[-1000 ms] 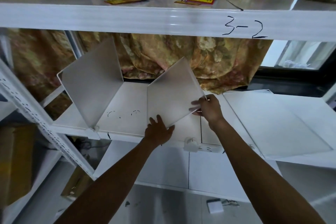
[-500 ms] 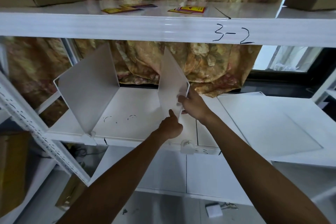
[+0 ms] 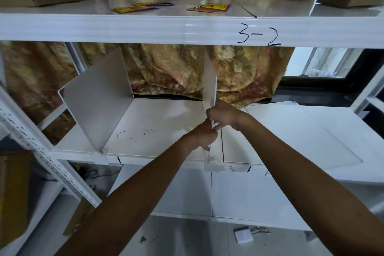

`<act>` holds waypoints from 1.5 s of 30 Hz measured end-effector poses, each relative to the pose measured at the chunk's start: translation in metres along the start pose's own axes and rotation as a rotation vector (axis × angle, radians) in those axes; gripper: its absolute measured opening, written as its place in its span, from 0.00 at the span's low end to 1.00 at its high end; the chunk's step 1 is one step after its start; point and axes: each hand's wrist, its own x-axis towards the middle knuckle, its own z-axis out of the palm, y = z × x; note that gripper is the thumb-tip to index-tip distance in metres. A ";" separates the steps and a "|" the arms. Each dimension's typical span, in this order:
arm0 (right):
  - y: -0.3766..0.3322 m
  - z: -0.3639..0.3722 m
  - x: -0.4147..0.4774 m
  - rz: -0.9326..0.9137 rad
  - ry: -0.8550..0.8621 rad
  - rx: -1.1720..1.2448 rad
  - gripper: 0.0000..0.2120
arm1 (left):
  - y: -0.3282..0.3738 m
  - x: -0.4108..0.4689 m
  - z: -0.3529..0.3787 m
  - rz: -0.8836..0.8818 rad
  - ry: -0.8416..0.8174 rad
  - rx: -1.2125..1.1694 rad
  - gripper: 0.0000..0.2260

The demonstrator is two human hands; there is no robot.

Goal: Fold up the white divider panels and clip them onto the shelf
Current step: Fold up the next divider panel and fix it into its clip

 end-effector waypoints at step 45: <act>0.009 0.000 0.018 -0.008 -0.046 -0.135 0.18 | -0.022 0.033 0.020 -0.078 0.068 0.035 0.24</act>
